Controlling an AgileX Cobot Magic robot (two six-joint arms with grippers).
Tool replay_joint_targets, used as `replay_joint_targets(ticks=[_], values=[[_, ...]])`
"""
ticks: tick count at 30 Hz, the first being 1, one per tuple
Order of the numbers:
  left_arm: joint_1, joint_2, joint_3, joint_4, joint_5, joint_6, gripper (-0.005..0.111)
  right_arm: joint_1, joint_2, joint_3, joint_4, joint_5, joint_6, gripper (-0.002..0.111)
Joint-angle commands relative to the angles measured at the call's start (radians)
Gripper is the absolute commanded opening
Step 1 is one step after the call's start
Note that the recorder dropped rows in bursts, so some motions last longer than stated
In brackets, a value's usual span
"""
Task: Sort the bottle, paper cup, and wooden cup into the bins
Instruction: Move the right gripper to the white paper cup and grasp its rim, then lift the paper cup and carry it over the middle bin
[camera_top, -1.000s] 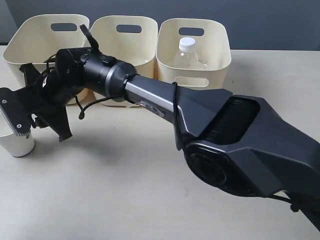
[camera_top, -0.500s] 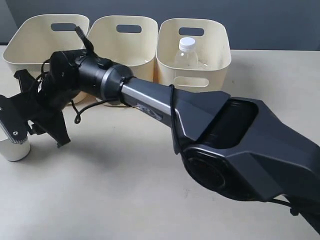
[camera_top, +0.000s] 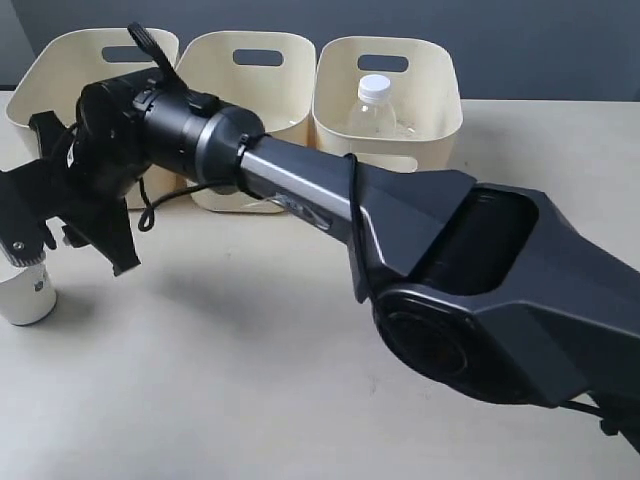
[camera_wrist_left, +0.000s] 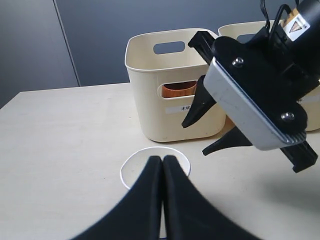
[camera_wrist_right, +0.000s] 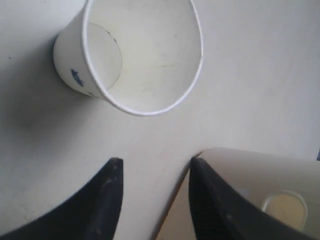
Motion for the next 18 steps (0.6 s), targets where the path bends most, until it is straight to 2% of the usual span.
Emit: replay_joint_targets(ticks=[1, 11, 18], values=[[-0.005, -0.005, 0.002, 0.001, -0.013, 0.000, 0.000, 0.024, -0.012, -0.002, -0.016, 0.026, -0.019, 0.042], [-0.005, -0.005, 0.002, 0.001, -0.013, 0.000, 0.000, 0.061, -0.020, -0.002, -0.052, 0.025, -0.027, 0.042], [-0.005, -0.005, 0.002, 0.001, -0.013, 0.000, 0.000, 0.070, -0.020, -0.002, 0.011, 0.028, -0.084, 0.038]])
